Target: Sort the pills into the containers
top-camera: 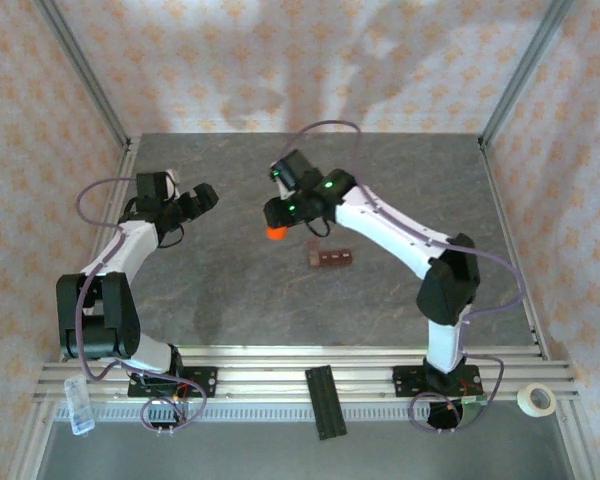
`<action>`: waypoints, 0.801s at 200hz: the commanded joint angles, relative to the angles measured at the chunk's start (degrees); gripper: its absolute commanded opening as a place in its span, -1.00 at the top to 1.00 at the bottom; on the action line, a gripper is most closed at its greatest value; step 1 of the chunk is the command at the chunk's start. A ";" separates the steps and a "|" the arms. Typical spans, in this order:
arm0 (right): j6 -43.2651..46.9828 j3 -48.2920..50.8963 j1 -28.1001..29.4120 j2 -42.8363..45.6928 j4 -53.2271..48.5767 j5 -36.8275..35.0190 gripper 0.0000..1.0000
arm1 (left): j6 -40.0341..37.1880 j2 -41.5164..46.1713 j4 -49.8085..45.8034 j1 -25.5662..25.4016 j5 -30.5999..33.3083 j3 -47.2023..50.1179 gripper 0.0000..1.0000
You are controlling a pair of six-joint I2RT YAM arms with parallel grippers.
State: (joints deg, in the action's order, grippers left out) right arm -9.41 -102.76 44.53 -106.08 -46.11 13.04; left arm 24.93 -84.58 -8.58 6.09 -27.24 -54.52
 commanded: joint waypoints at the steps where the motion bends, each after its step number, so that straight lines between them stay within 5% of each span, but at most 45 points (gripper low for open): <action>1: -0.92 2.72 -4.90 5.07 0.12 3.09 0.41 | -3.46 1.15 4.53 -3.46 -1.39 0.56 -0.99; 72: -0.75 3.84 -18.85 7.28 -2.17 12.76 0.38 | -15.35 -1.57 7.90 -21.13 2.13 -0.31 -0.99; 160: 0.99 6.85 -20.45 11.48 -4.82 15.67 0.36 | -30.89 0.90 34.70 -38.57 6.07 11.05 -0.99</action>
State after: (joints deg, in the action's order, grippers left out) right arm -9.52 -96.57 24.05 -97.73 -49.50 27.33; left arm -0.45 -85.43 12.62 -30.63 -23.55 -46.96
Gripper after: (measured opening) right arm 0.490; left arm 0.997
